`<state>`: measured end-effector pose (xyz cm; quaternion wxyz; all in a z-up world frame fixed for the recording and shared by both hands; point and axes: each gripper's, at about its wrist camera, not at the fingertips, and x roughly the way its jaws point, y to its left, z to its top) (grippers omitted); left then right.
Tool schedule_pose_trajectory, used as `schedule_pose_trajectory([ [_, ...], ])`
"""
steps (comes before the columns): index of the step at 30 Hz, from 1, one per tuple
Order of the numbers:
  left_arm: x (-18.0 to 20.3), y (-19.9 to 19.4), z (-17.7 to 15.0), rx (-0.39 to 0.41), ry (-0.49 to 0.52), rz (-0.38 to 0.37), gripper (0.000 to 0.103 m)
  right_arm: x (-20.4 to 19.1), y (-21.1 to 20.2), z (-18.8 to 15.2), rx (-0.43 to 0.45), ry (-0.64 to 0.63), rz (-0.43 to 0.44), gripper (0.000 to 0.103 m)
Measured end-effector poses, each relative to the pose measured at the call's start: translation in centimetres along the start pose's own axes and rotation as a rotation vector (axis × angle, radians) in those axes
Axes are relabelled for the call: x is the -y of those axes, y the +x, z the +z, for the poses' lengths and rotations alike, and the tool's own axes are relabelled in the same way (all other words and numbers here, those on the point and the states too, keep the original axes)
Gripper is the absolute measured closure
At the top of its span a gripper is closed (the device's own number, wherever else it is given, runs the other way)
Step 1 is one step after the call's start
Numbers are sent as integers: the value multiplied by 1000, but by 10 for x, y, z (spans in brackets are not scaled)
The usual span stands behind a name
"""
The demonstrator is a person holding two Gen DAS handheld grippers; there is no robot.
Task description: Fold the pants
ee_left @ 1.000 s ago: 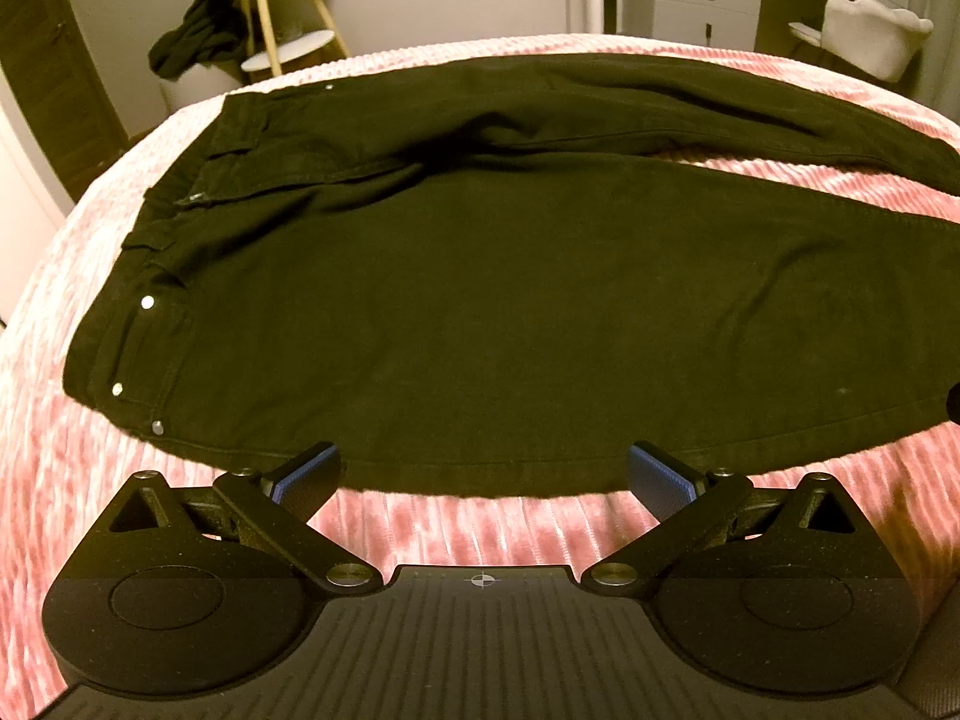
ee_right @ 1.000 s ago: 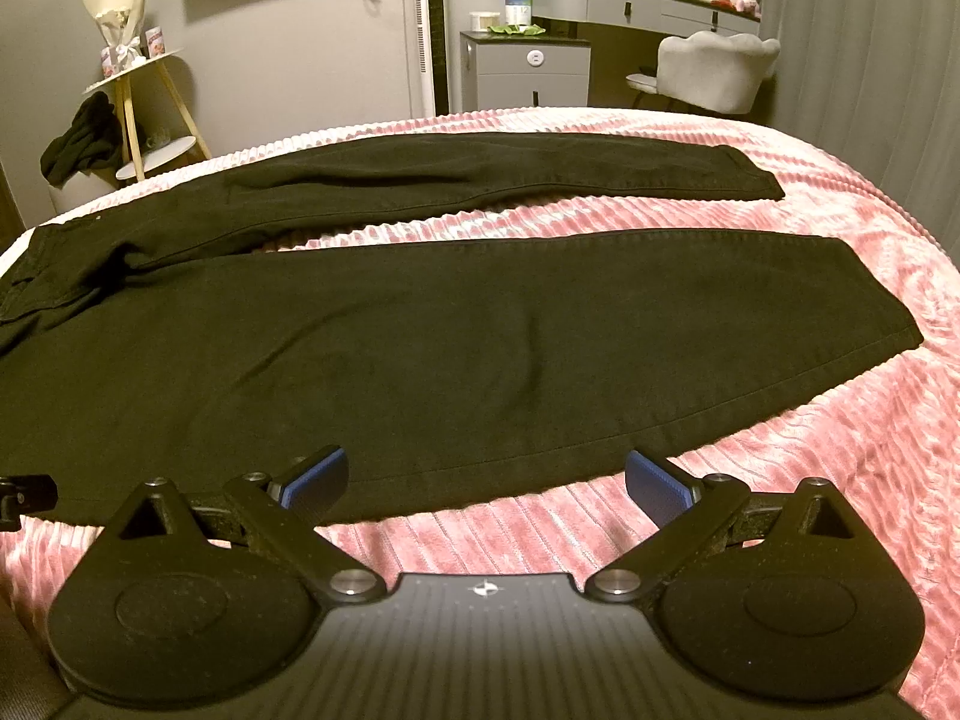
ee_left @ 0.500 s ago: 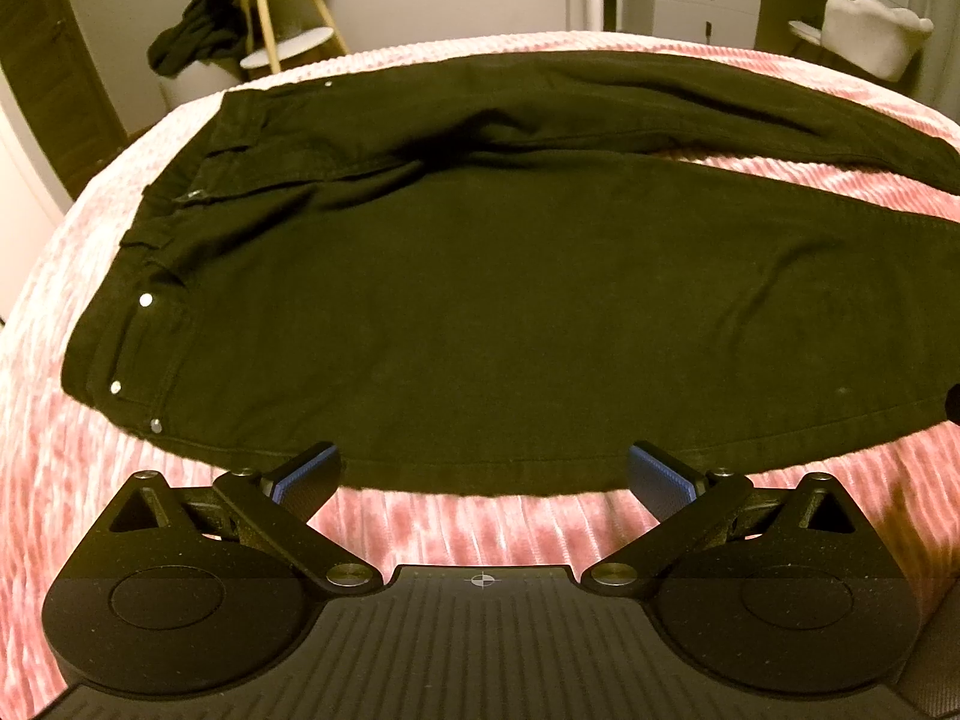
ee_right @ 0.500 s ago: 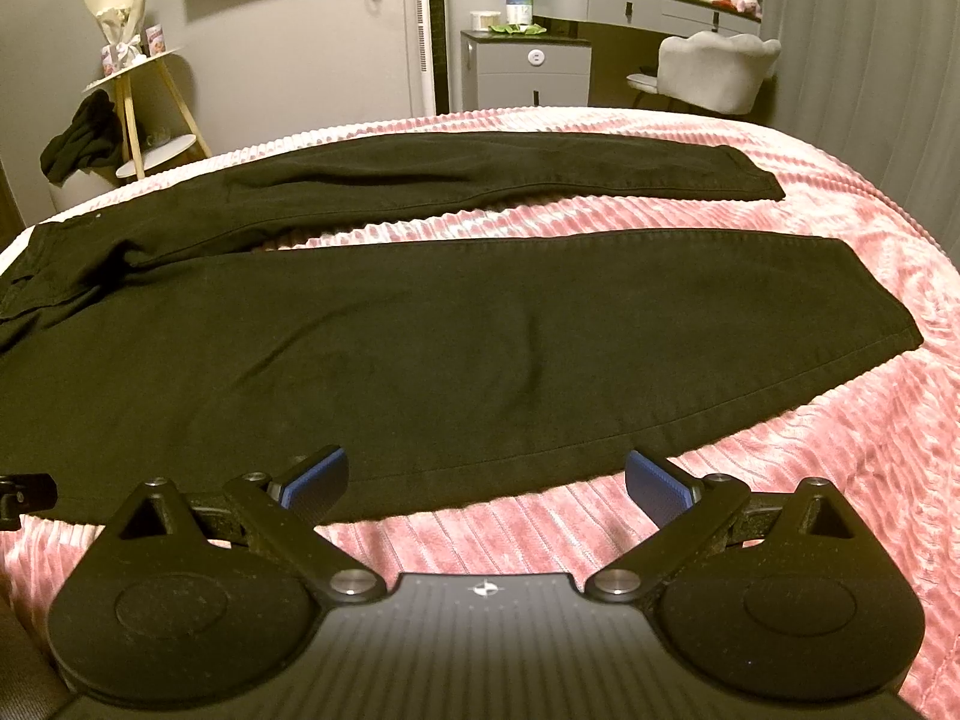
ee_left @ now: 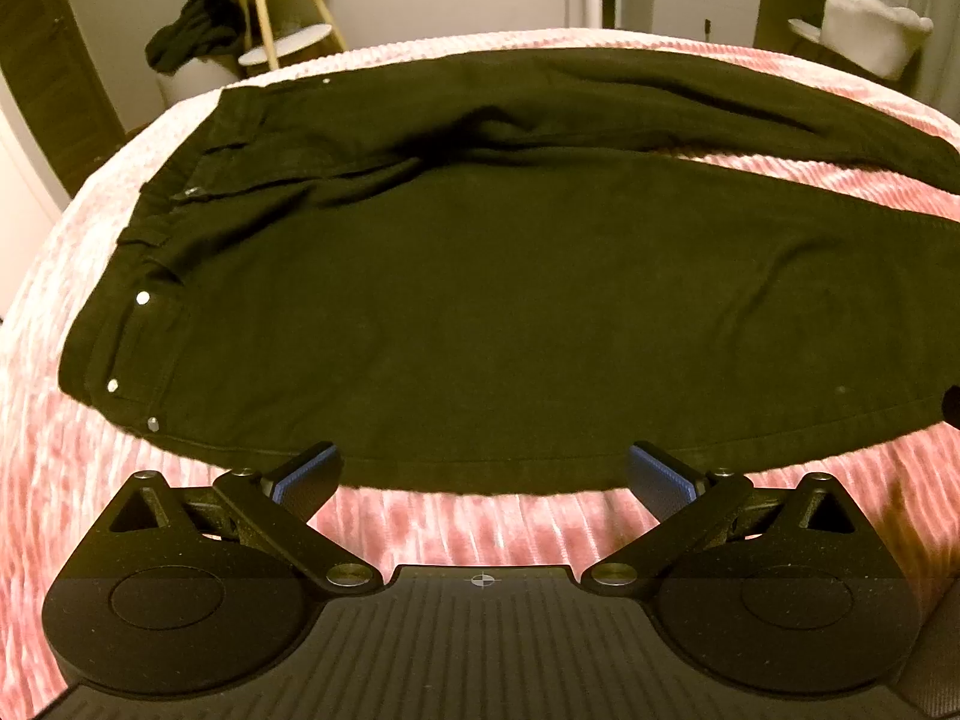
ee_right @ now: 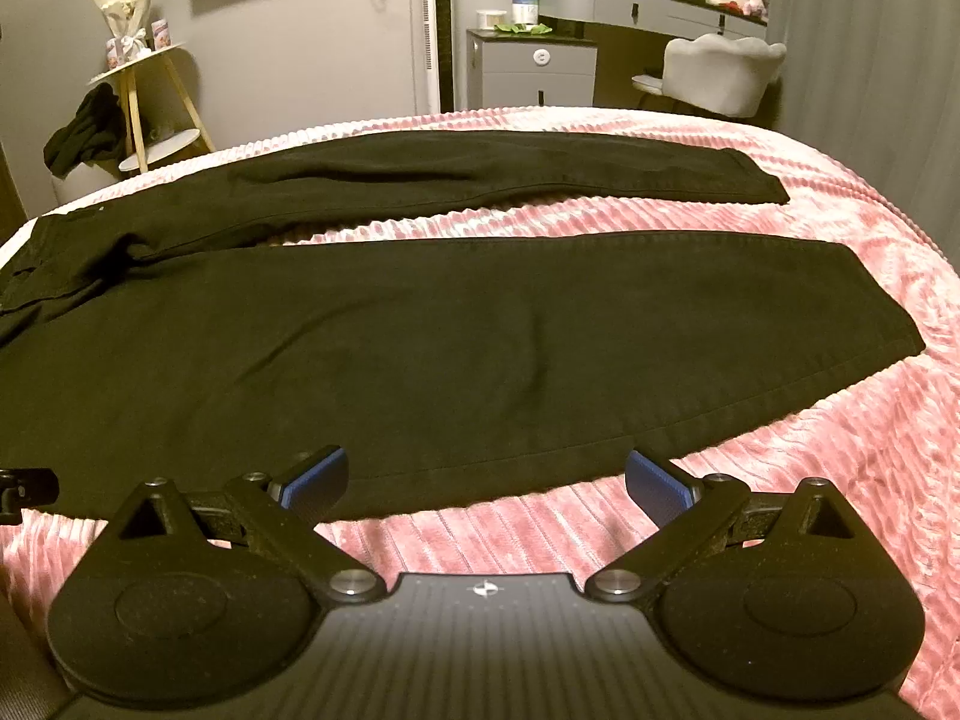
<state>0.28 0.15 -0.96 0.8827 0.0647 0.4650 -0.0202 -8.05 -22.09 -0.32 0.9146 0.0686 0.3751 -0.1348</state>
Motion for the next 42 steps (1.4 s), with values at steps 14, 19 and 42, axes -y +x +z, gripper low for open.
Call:
schedule_pose_trajectory([
  [14,0,1,3,-12,3,-11,0,-3,0,2,-6,-14,6,4],
  [19,-3,2,7,-29,-15,1,0,7,9,8,-44,30,52,4],
  [42,7,123,133,342,-406,498,0,137,158,222,-194,369,53,9],
])
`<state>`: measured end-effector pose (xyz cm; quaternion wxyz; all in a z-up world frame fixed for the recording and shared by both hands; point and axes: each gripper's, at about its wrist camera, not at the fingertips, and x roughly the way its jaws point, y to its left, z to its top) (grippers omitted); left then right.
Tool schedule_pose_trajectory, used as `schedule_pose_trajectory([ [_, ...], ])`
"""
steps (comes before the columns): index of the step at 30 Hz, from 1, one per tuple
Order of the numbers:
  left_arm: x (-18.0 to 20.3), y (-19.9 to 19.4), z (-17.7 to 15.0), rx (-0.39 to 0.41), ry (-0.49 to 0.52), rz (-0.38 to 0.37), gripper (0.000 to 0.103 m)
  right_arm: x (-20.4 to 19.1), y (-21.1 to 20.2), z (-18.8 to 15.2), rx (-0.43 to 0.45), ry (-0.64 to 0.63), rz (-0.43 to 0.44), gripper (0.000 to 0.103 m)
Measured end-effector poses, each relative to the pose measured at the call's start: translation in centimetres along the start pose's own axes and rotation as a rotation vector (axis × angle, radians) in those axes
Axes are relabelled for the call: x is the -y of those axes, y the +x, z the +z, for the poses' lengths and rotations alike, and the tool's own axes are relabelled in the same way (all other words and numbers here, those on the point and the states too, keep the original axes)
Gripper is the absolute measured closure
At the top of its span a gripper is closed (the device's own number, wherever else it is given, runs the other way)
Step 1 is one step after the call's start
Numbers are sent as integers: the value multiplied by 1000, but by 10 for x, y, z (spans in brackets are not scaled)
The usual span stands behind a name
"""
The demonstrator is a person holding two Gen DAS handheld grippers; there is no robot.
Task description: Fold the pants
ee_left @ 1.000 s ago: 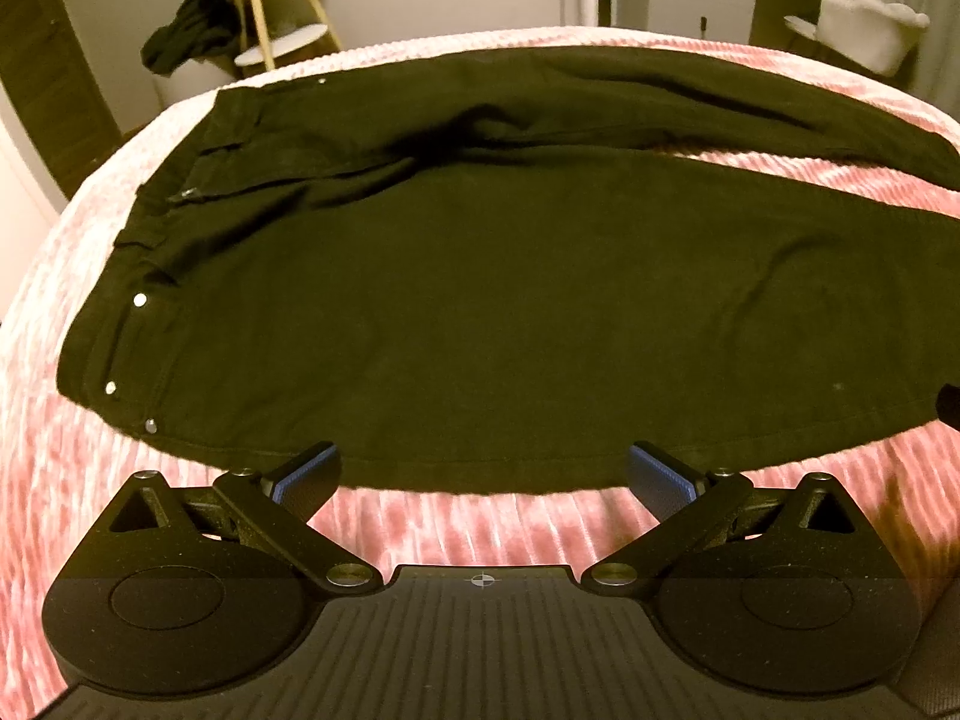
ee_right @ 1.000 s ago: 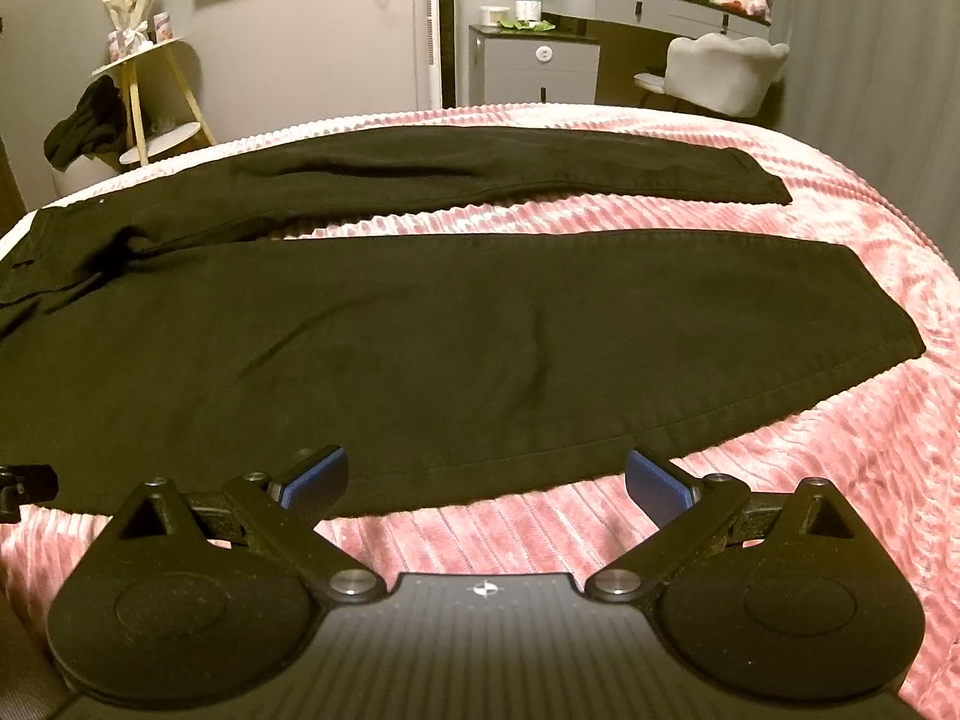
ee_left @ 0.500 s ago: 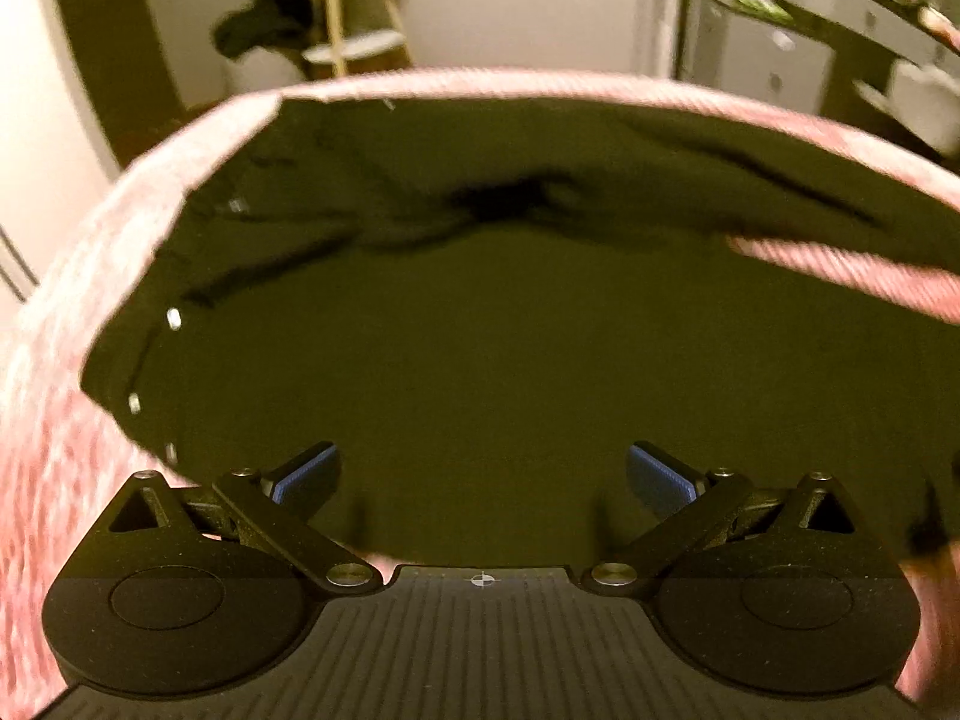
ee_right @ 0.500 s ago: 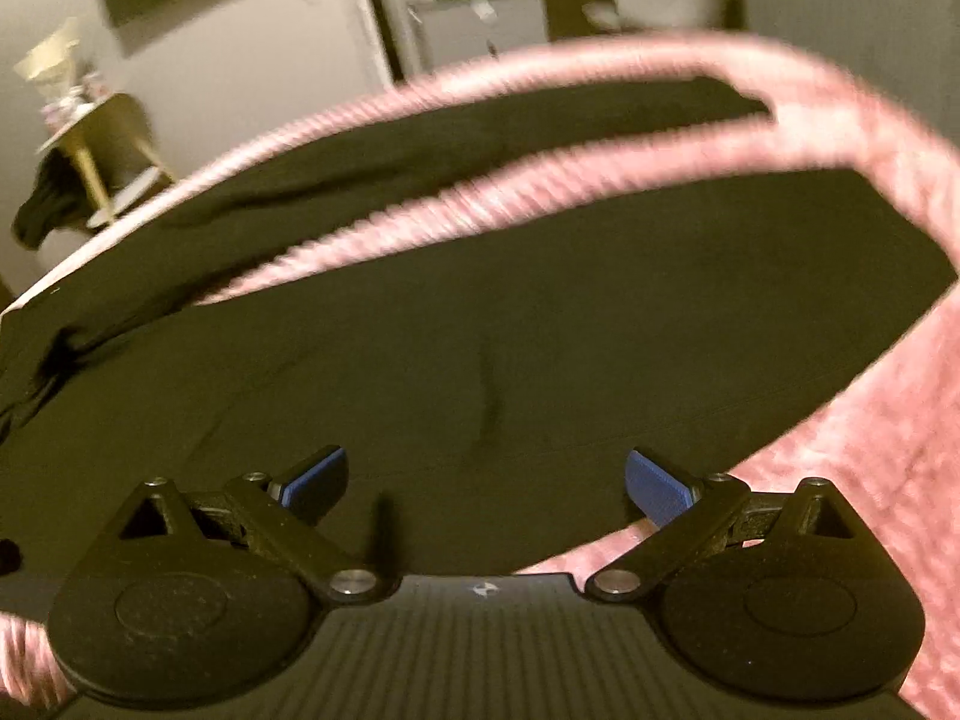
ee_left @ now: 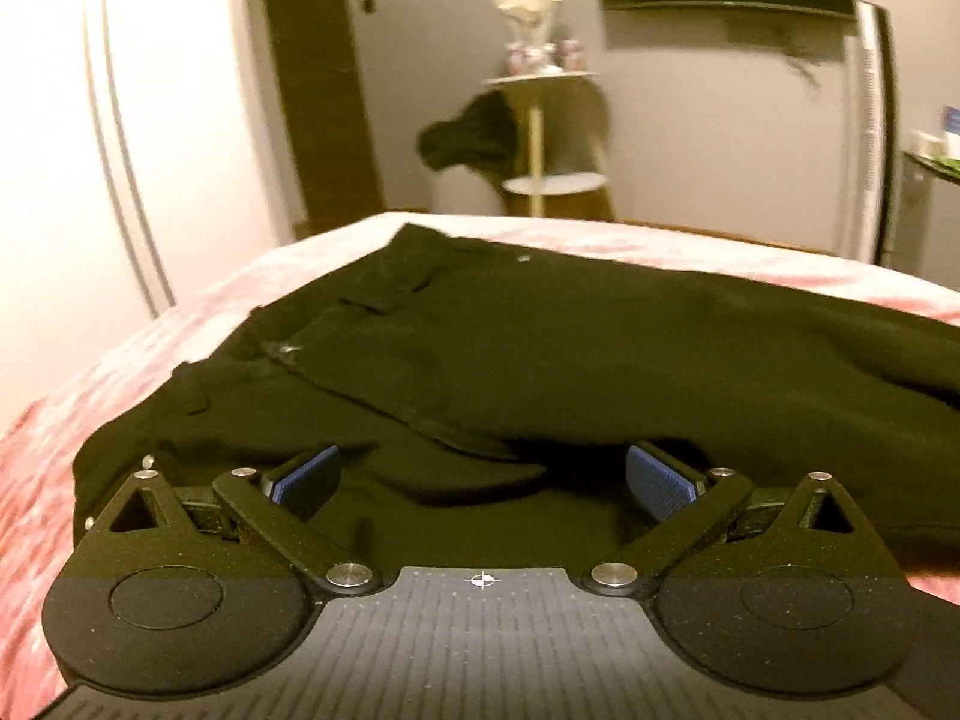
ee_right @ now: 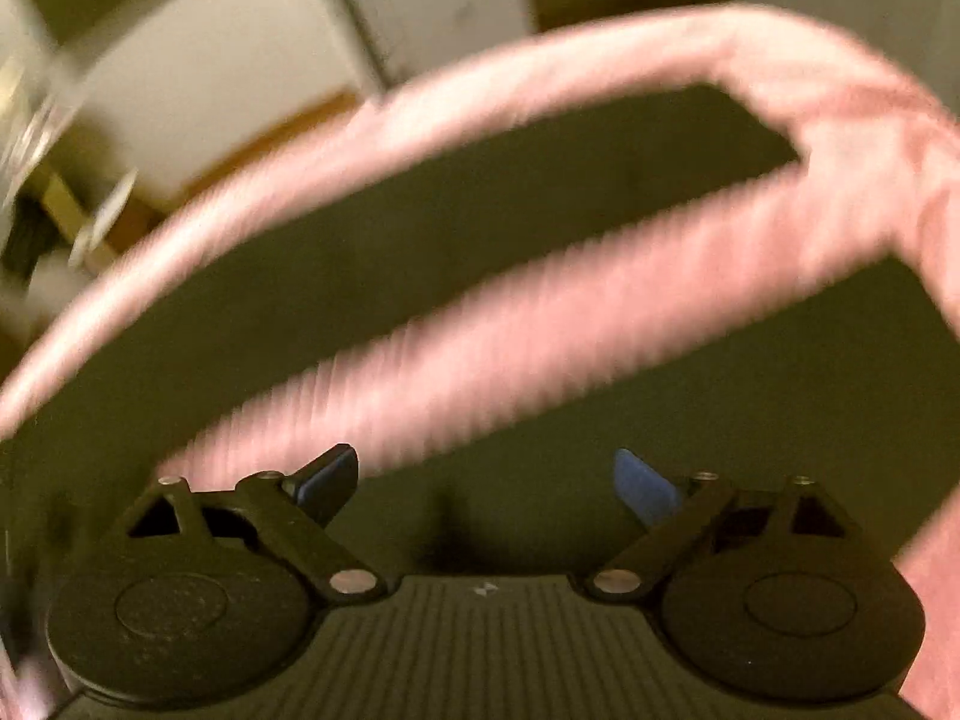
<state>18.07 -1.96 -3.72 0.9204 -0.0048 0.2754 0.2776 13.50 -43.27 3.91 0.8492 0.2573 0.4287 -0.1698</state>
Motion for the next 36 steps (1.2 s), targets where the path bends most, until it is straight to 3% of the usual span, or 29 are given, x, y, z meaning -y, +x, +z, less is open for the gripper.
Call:
schedule_pose_trajectory([
  [3,-3,14,0,26,-20,-1,0,3,62,82,1,158,-101,12],
  [6,-5,22,-2,58,-29,23,0,5,106,127,24,324,-153,19],
  [9,0,20,-4,111,-11,49,0,-4,140,149,15,345,-232,21],
  [13,8,17,-7,147,20,71,0,-3,168,152,-60,395,-298,23],
  [16,4,14,-6,123,15,49,0,-1,174,156,-24,405,-320,25],
  [18,-3,13,-5,103,3,26,0,-2,177,158,-1,367,-350,43],
  [20,-12,11,-2,92,-37,13,0,-7,172,151,39,286,-340,75],
  [22,-23,1,4,86,-96,9,0,-4,158,142,78,240,-281,89],
  [25,-48,-37,7,268,-250,-68,0,12,109,113,207,214,-150,94],
  [27,-64,-54,8,394,-348,-220,0,26,72,78,294,227,-76,95],
  [28,-70,-55,11,414,-383,-302,0,32,55,55,337,226,-49,96],
  [29,-73,-49,15,391,-407,-407,0,36,43,31,370,211,-36,96],
  [31,-68,-25,29,249,-399,-567,0,43,30,-14,399,183,-31,96],
  [34,-40,38,63,-58,-331,-740,0,59,41,-58,354,214,-21,96],
  [36,-19,91,84,-297,-384,-838,0,72,47,-72,343,276,16,96],
])
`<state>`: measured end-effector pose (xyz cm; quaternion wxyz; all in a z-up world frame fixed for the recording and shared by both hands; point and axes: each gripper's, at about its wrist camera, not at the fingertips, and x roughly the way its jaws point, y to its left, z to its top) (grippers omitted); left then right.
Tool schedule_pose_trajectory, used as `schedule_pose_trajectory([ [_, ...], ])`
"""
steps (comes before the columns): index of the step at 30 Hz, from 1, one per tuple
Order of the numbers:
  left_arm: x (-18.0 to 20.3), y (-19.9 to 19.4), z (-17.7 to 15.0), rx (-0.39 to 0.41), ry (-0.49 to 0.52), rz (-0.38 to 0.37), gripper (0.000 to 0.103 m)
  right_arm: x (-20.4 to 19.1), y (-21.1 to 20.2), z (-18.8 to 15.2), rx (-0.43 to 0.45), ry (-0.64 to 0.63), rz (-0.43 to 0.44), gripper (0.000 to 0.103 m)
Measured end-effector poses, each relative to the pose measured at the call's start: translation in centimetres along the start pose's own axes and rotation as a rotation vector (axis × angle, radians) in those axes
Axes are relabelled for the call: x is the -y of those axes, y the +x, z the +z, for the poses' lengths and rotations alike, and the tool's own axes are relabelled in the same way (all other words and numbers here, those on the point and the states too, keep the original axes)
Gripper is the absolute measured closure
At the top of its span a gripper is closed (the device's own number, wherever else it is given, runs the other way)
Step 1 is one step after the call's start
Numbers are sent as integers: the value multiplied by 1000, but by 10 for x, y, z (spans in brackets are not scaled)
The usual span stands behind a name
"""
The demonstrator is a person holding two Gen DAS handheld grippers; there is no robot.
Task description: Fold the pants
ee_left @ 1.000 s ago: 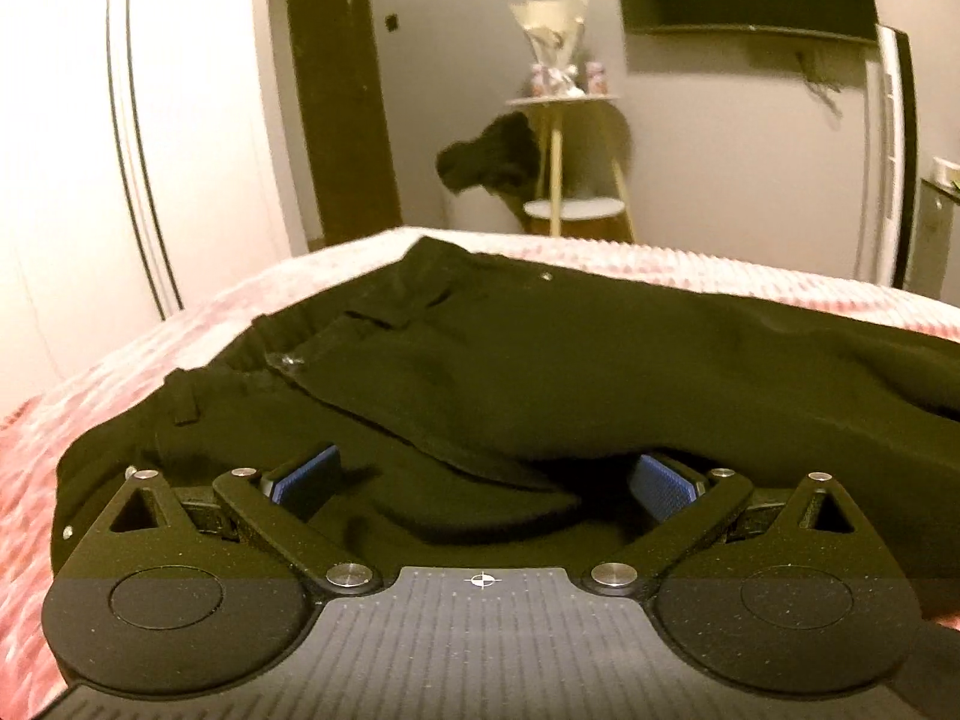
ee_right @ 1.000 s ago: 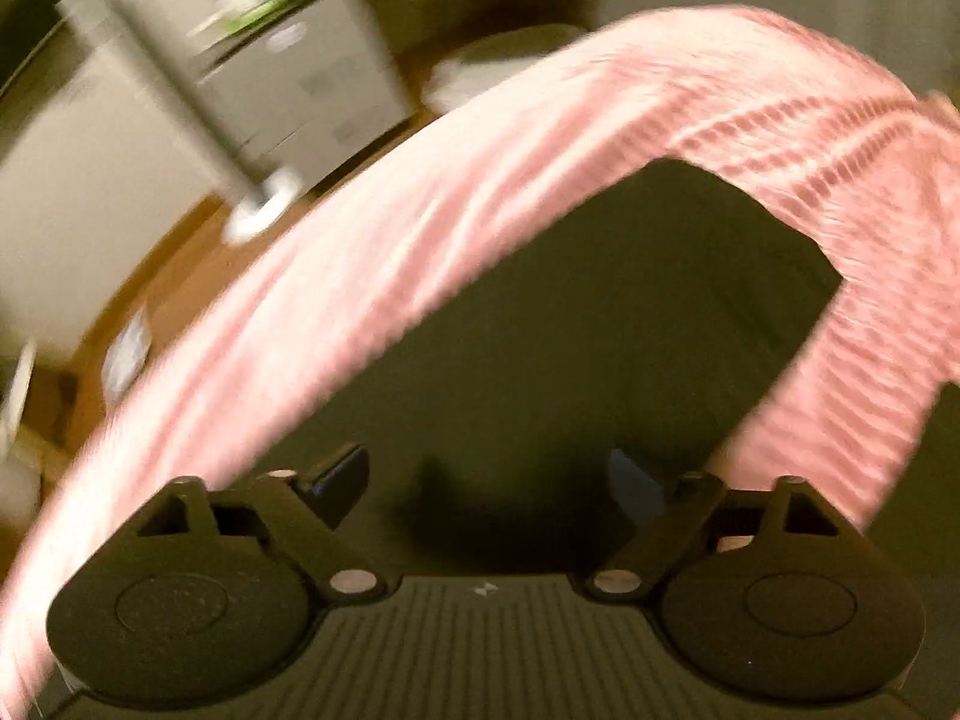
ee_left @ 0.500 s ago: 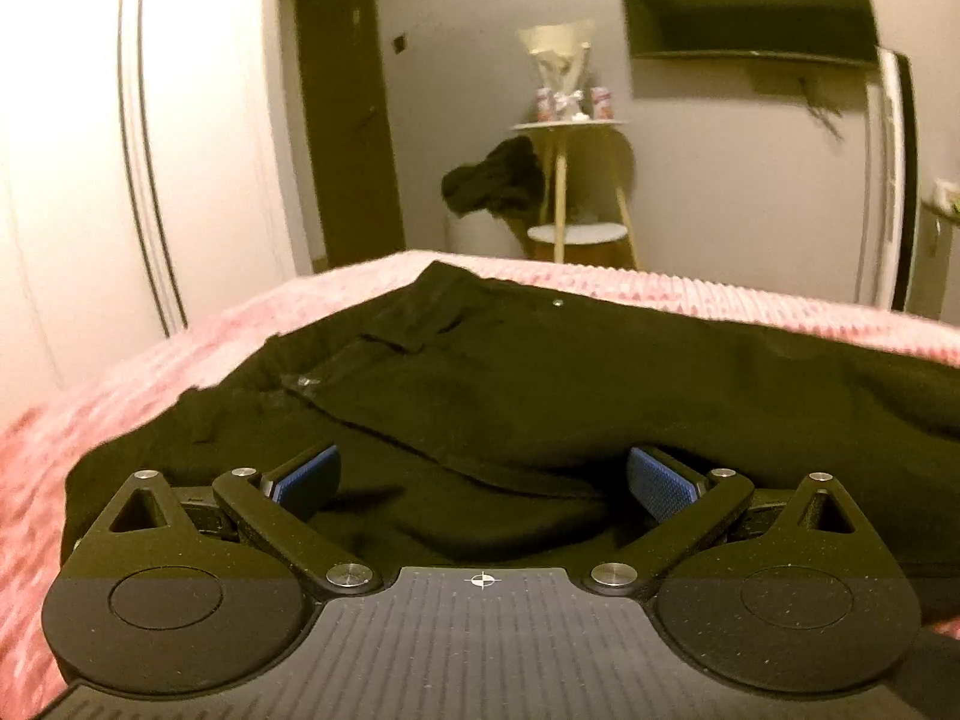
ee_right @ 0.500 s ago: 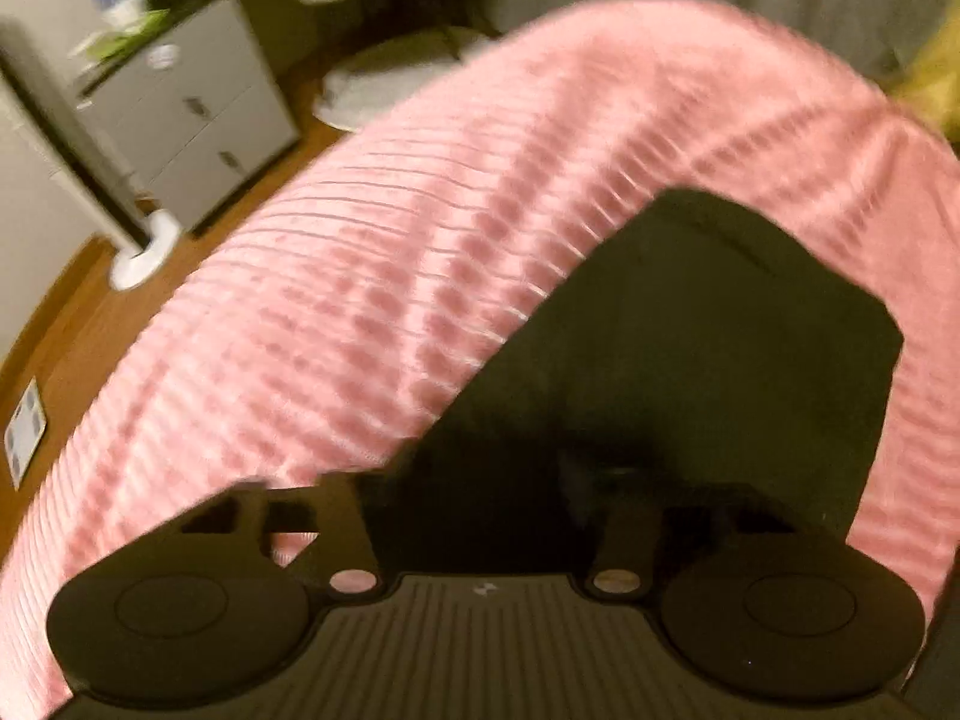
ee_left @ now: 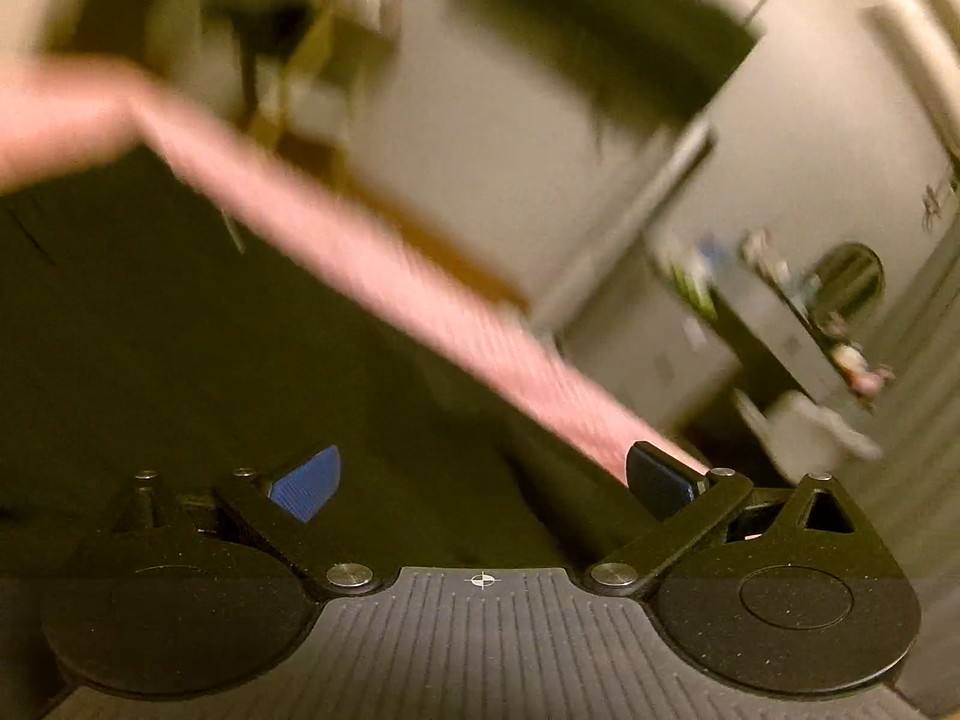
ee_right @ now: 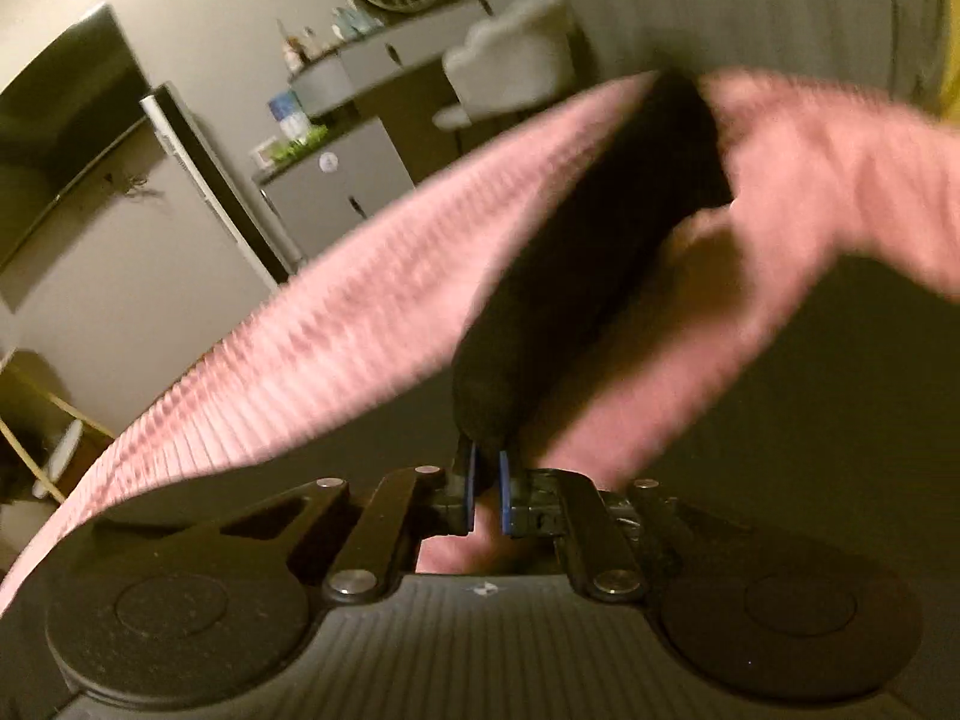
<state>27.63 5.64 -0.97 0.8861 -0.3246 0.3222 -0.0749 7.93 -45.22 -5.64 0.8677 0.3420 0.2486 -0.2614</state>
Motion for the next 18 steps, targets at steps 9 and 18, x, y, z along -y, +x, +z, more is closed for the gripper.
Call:
schedule_pose_trajectory([
  [9,-7,163,72,-458,-242,120,12,12,-6,1,6,26,60,96],
  [18,1,139,45,-463,-221,136,97,19,-44,7,35,38,103,96],
])
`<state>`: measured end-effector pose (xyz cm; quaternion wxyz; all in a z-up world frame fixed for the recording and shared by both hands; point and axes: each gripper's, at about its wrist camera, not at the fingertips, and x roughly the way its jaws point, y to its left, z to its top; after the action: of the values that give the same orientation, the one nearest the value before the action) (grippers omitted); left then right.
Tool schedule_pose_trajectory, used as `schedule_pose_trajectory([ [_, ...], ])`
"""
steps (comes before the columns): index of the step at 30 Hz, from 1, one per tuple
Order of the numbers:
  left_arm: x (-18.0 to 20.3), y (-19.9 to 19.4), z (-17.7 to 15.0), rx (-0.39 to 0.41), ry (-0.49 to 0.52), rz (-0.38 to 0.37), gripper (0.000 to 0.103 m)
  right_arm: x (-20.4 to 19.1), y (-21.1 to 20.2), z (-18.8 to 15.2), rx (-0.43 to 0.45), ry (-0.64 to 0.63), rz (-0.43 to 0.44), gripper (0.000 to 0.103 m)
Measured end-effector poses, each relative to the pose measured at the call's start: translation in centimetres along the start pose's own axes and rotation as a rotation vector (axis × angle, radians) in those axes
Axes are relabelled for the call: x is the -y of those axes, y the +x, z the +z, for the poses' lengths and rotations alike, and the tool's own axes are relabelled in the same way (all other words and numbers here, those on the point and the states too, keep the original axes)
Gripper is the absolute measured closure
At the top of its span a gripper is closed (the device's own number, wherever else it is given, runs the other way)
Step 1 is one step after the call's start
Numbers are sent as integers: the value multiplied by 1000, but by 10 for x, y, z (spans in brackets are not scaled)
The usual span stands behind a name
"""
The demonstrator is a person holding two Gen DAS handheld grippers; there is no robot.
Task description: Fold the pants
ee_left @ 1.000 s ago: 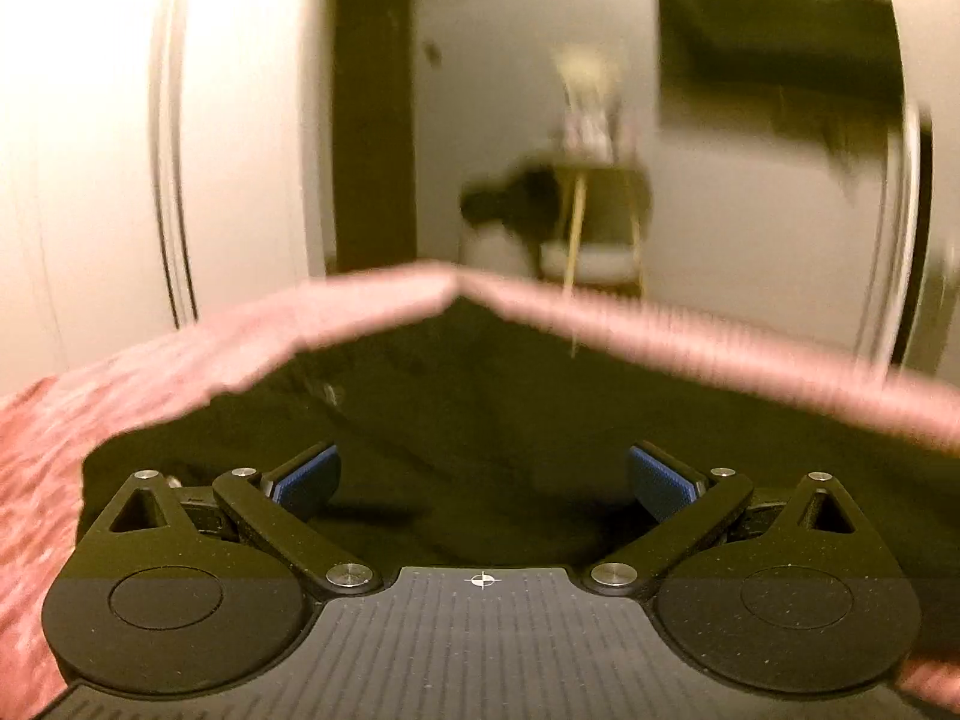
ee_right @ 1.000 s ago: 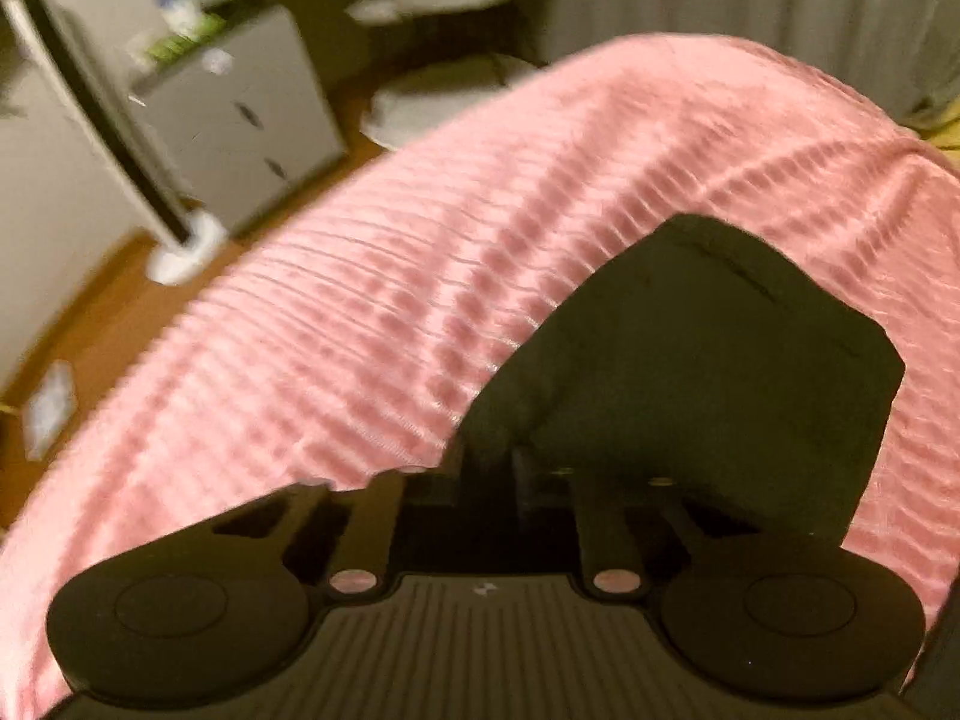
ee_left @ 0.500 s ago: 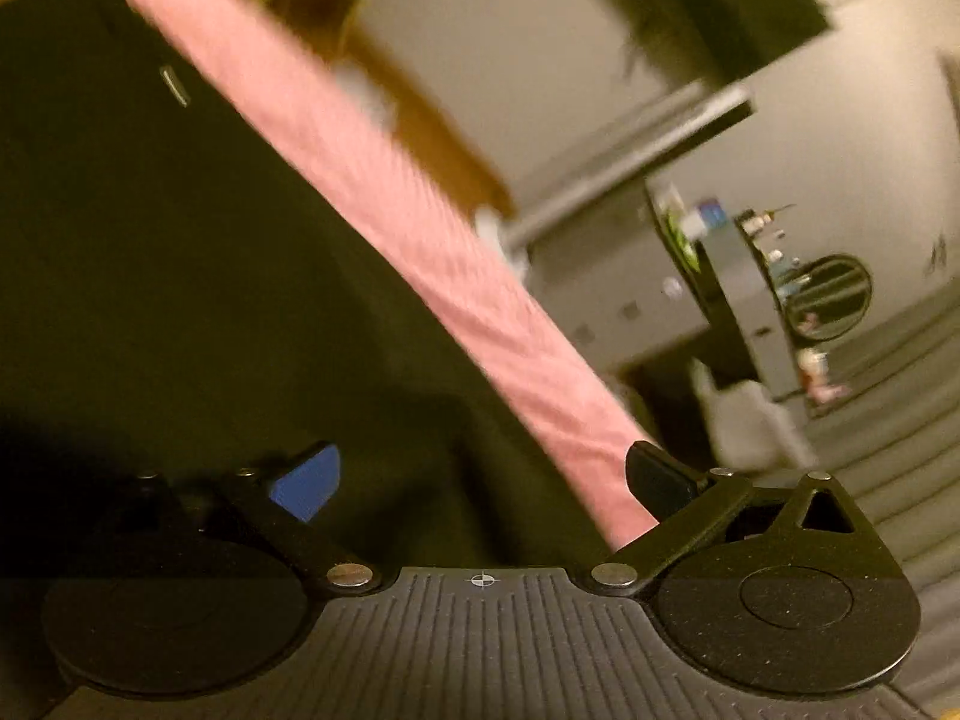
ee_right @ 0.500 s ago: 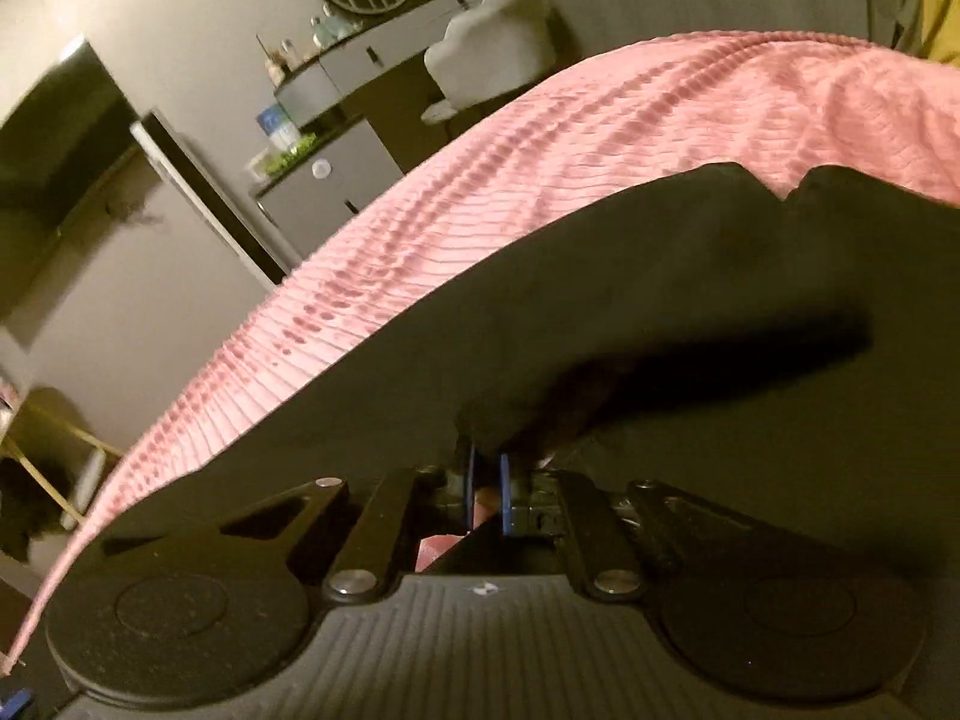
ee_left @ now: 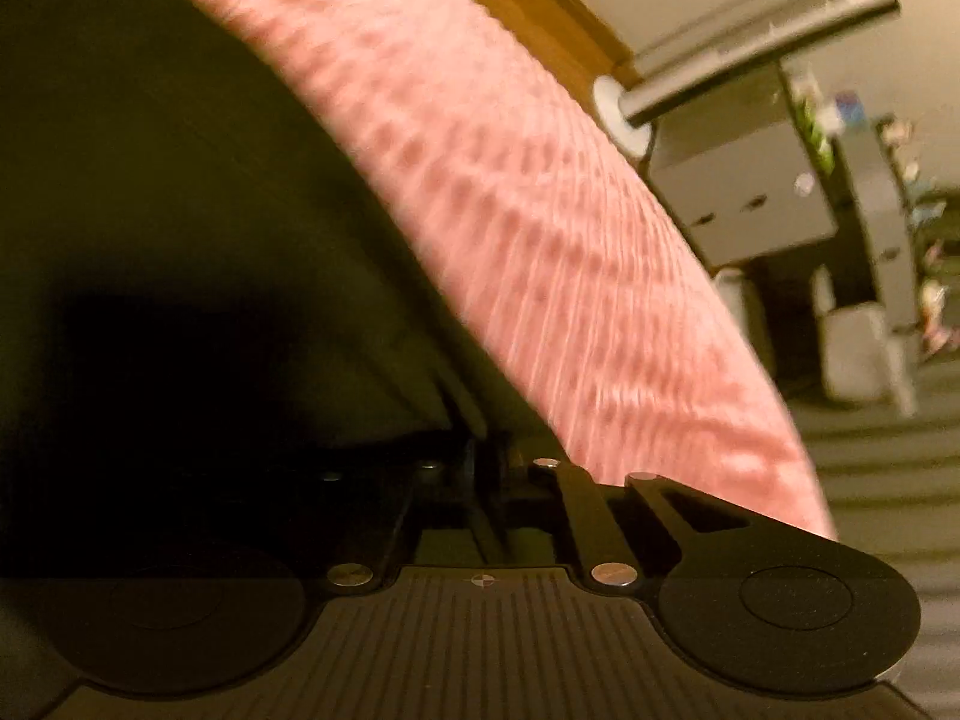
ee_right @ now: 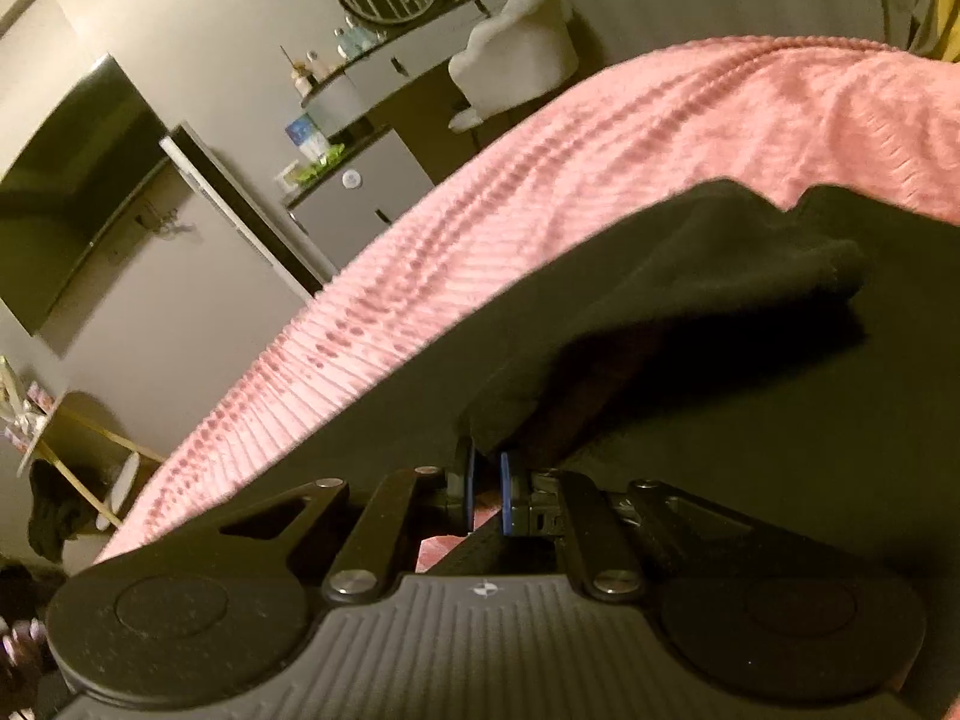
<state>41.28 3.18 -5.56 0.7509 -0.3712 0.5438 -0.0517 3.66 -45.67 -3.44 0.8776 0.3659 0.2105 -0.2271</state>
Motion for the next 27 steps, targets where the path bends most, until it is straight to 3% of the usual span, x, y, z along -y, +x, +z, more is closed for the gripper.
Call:
schedule_pose_trajectory([
  [4,-24,-53,-47,87,88,-89,99,8,-45,0,21,-18,31,96],
  [8,-69,-123,-125,127,188,-147,102,28,-94,-16,15,-55,42,95],
  [12,-123,-167,-190,110,169,-125,101,44,-114,-39,-42,-90,15,93],
  [13,-130,-173,-191,129,165,-113,91,46,-114,-44,-58,-86,9,92],
  [14,-131,-178,-185,146,172,-99,80,49,-112,-47,-70,-75,7,92],
  [16,-120,-191,-162,195,164,-90,32,50,-107,-52,-87,-66,-4,92],
  [18,-94,-195,-134,230,172,-124,1,49,-104,-54,-91,-67,-17,92],
  [21,-52,-178,-86,248,171,-65,2,52,-105,-58,-86,-48,-17,92],
  [25,-21,-132,-30,119,100,116,2,52,-98,-59,-107,-51,-23,92],
  [27,-19,-116,-16,100,74,175,4,55,-96,-60,-119,-52,-20,92],
])
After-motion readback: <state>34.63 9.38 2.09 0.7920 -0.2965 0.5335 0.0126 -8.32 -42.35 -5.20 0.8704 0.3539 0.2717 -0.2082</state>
